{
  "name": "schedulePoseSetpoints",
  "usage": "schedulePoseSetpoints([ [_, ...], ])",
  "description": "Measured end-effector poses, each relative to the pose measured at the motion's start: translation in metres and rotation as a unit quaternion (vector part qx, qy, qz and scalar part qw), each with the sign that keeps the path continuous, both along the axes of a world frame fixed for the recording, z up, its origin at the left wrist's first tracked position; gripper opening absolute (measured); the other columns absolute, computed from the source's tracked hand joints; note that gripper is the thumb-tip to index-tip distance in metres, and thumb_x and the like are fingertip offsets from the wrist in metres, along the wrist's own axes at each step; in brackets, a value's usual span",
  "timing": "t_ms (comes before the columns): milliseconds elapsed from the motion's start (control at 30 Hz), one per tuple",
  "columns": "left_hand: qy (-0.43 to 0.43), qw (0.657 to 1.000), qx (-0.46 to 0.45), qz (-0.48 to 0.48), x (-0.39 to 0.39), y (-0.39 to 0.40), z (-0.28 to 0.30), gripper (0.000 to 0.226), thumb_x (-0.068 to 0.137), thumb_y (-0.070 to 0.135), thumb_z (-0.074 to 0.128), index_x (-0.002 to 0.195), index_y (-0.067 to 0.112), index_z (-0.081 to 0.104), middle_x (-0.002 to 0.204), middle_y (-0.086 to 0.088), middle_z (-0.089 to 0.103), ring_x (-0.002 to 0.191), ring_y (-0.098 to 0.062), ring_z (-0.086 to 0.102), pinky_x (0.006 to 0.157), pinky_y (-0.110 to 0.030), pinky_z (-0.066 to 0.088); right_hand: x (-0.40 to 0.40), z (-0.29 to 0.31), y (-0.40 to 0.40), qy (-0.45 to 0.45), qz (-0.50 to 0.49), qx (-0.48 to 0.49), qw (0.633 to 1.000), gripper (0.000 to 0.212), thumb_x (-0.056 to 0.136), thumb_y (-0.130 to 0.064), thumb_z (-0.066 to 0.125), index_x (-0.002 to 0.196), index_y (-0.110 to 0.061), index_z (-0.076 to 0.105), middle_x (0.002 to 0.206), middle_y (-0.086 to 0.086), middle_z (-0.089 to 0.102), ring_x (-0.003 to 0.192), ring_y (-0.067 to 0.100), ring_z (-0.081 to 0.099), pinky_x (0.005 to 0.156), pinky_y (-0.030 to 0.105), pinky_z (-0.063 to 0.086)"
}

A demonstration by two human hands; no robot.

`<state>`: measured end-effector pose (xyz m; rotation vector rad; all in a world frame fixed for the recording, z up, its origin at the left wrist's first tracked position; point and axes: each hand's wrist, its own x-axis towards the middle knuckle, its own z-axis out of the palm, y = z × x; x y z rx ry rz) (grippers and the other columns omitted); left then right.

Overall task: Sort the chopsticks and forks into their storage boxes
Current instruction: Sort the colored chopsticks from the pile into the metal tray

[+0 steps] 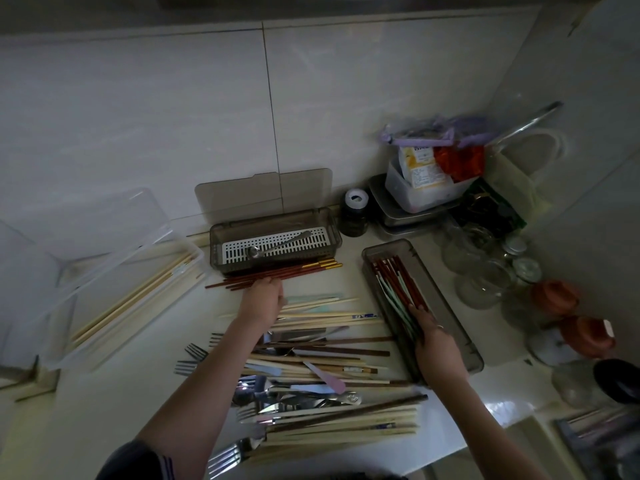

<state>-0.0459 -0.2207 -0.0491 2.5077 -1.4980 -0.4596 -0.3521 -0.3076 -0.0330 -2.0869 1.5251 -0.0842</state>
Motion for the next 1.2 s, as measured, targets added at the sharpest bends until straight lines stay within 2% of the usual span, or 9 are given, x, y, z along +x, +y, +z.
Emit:
schedulePoseSetpoints([
  [200, -0.049, 0.998, 0.002, -0.036, -0.008, 0.013, -0.006, 0.015, 0.095, 0.017, 0.045, 0.107, 0.010, 0.050, 0.112, -0.008, 0.055, 0.105, -0.025, 0.047, 0.088, -0.035, 0.038, -0.001, 0.000, 0.001, -0.022, 0.004, -0.021, 1.000, 0.058, 0.094, -0.004, 0.040, 0.145, -0.031, 0.031, 0.141, 0.010, 0.046, 0.116, 0.025, 0.056, 0.092, 0.041, 0.051],
  [367, -0.098, 0.986, -0.121, -0.058, -0.015, 0.028, 0.007, 0.014, 0.082, 0.003, 0.062, 0.088, 0.009, 0.051, 0.080, -0.008, 0.060, 0.074, -0.024, 0.056, 0.066, -0.032, 0.040, 0.007, 0.009, 0.011, -0.092, 0.037, -0.179, 0.979, 0.056, 0.082, 0.007, 0.053, 0.133, -0.016, 0.052, 0.144, 0.007, 0.045, 0.136, 0.029, 0.036, 0.110, 0.051, 0.032],
  [467, -0.108, 0.971, -0.177, -0.116, -0.029, 0.033, 0.014, 0.034, 0.066, -0.003, 0.072, 0.090, 0.011, 0.051, 0.082, -0.005, 0.059, 0.074, -0.020, 0.056, 0.065, -0.027, 0.041, 0.027, 0.016, 0.019, -0.088, 0.134, -0.257, 0.953, 0.050, 0.082, -0.005, 0.056, 0.131, -0.019, 0.055, 0.142, 0.003, 0.047, 0.136, 0.024, 0.037, 0.113, 0.049, 0.025],
  [567, -0.103, 0.957, -0.219, -0.161, -0.047, 0.034, 0.022, 0.043, 0.068, 0.002, 0.075, 0.098, 0.013, 0.046, 0.087, -0.004, 0.060, 0.078, -0.016, 0.057, 0.068, -0.022, 0.042, 0.055, 0.020, 0.027, -0.084, 0.185, -0.259, 0.944, 0.042, 0.090, -0.017, 0.053, 0.131, -0.027, 0.052, 0.136, -0.004, 0.053, 0.132, 0.017, 0.042, 0.113, 0.045, 0.024],
  [667, -0.115, 0.941, -0.243, -0.204, -0.058, 0.035, 0.028, 0.046, 0.067, 0.002, 0.074, 0.099, 0.014, 0.042, 0.086, -0.004, 0.059, 0.075, -0.016, 0.054, 0.066, -0.021, 0.040, 0.069, 0.019, 0.034, -0.087, 0.186, -0.245, 0.947, 0.033, 0.092, -0.024, 0.048, 0.124, -0.030, 0.057, 0.116, -0.007, 0.065, 0.110, 0.018, 0.058, 0.098, 0.042, 0.038],
  [767, -0.139, 0.930, -0.259, -0.219, -0.059, 0.038, 0.030, 0.033, 0.076, 0.007, 0.069, 0.093, 0.014, 0.042, 0.081, -0.001, 0.057, 0.071, -0.015, 0.053, 0.065, -0.022, 0.037, 0.064, 0.016, 0.035, -0.088, 0.190, -0.244, 0.947, 0.036, 0.083, -0.011, 0.057, 0.116, -0.026, 0.064, 0.096, -0.003, 0.067, 0.088, 0.025, 0.061, 0.076, 0.038, 0.045],
  [933, -0.104, 0.964, -0.233, -0.073, -0.028, 0.042, 0.033, 0.010, 0.086, 0.010, 0.060, 0.084, 0.013, 0.051, 0.074, 0.005, 0.050, 0.066, -0.010, 0.045, 0.062, -0.023, 0.034, 0.033, 0.020, 0.026, -0.081, 0.059, -0.264, 0.959, 0.046, 0.079, 0.005, 0.055, 0.116, -0.020, 0.064, 0.090, 0.007, 0.067, 0.073, 0.029, 0.062, 0.058, 0.034, 0.049],
  [1067, -0.111, 0.979, -0.166, -0.039, 0.005, 0.041, 0.025, 0.006, 0.092, 0.015, 0.051, 0.089, 0.012, 0.055, 0.080, 0.001, 0.054, 0.072, -0.015, 0.052, 0.064, -0.026, 0.035, 0.007, 0.024, 0.015, -0.007, -0.071, -0.171, 0.983, 0.053, 0.091, -0.006, 0.042, 0.139, -0.029, 0.043, 0.107, 0.010, 0.064, 0.079, 0.027, 0.062, 0.056, 0.032, 0.049],
  [1200, -0.079, 0.991, -0.101, -0.033, 0.016, 0.033, 0.019, 0.023, 0.094, 0.017, 0.046, 0.113, 0.011, 0.057, 0.106, -0.007, 0.062, 0.097, -0.023, 0.056, 0.083, -0.035, 0.045, -0.003, 0.016, 0.009, 0.073, -0.068, -0.087, 0.991, 0.057, 0.095, -0.011, 0.037, 0.145, -0.038, 0.027, 0.104, 0.009, 0.058, 0.078, 0.022, 0.061, 0.061, 0.037, 0.055],
])
